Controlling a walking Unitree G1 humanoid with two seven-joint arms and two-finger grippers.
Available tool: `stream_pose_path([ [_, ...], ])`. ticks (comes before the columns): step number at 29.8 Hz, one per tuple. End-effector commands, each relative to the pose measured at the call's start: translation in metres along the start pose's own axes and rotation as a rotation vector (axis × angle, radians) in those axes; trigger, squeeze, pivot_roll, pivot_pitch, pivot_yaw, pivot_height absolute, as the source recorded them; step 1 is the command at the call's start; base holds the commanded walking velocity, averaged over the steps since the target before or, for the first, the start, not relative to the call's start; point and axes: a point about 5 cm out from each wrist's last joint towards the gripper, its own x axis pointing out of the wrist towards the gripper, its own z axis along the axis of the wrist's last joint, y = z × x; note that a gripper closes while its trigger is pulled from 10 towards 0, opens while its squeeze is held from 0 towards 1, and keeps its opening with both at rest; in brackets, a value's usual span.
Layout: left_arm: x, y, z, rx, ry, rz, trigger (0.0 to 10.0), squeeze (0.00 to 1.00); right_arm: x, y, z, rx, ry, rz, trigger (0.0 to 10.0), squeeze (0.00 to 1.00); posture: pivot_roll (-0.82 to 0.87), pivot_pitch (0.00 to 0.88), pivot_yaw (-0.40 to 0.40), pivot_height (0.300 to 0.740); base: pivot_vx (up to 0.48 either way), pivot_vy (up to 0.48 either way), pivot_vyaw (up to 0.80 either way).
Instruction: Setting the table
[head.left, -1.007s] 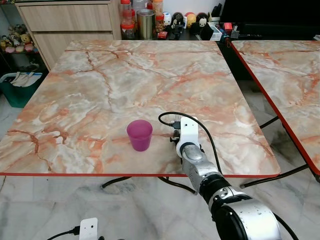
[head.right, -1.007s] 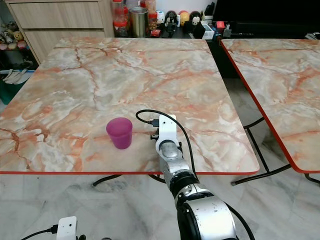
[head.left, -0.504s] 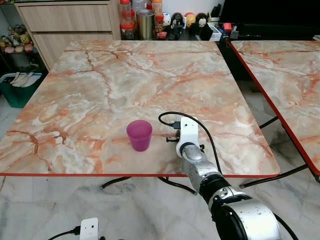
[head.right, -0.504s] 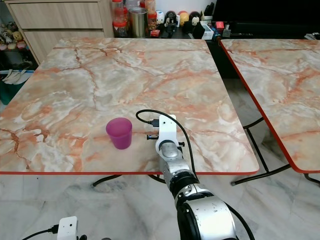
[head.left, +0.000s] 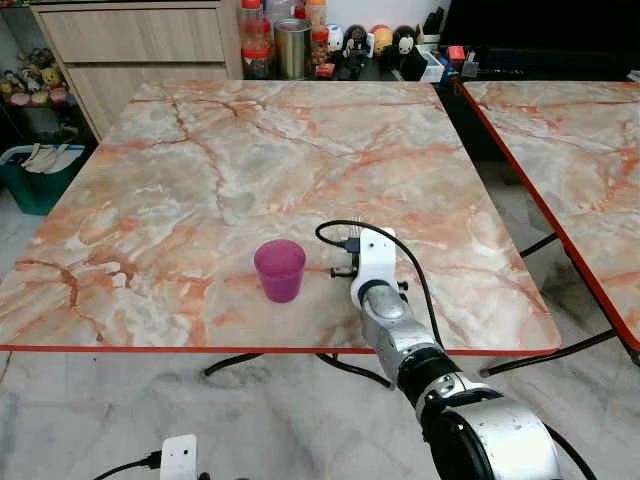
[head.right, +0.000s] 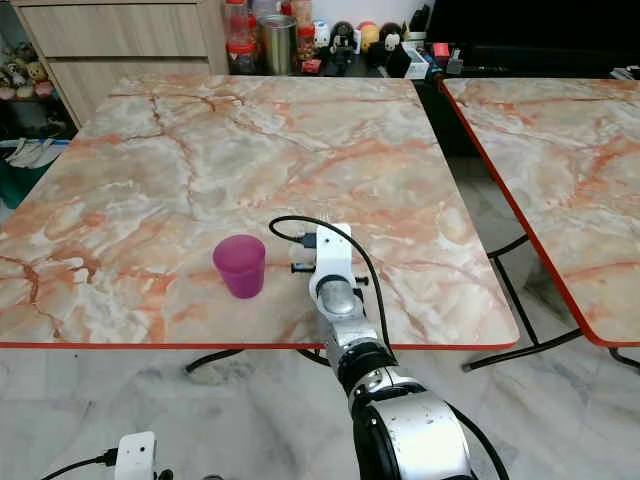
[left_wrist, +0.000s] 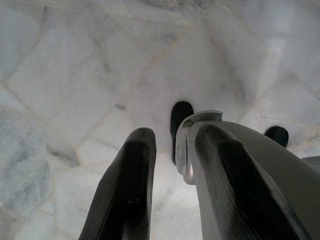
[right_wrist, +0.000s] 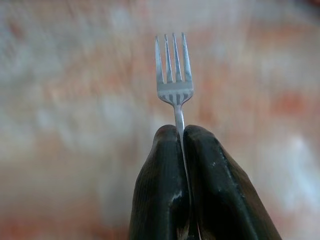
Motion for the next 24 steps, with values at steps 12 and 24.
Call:
stream_pose_path([
  [12, -0.001, 0.002, -0.004, 0.025, 0.014, 0.023, 10.0, 0.00, -0.001, -0.012, 0.060, -0.053, -0.353, 0.025, 10.0, 0.00, 0.11, 0.094, -0.032, 0.715, 0.000, 0.000, 0.00],
  [24, -0.002, 0.005, -0.008, 0.033, 0.026, 0.030, 10.0, 0.00, -0.003, -0.018, 0.054, -0.078, -0.349, 0.021, 10.0, 0.00, 0.12, 0.098, -0.025, 0.715, 0.000, -0.310, 0.00],
])
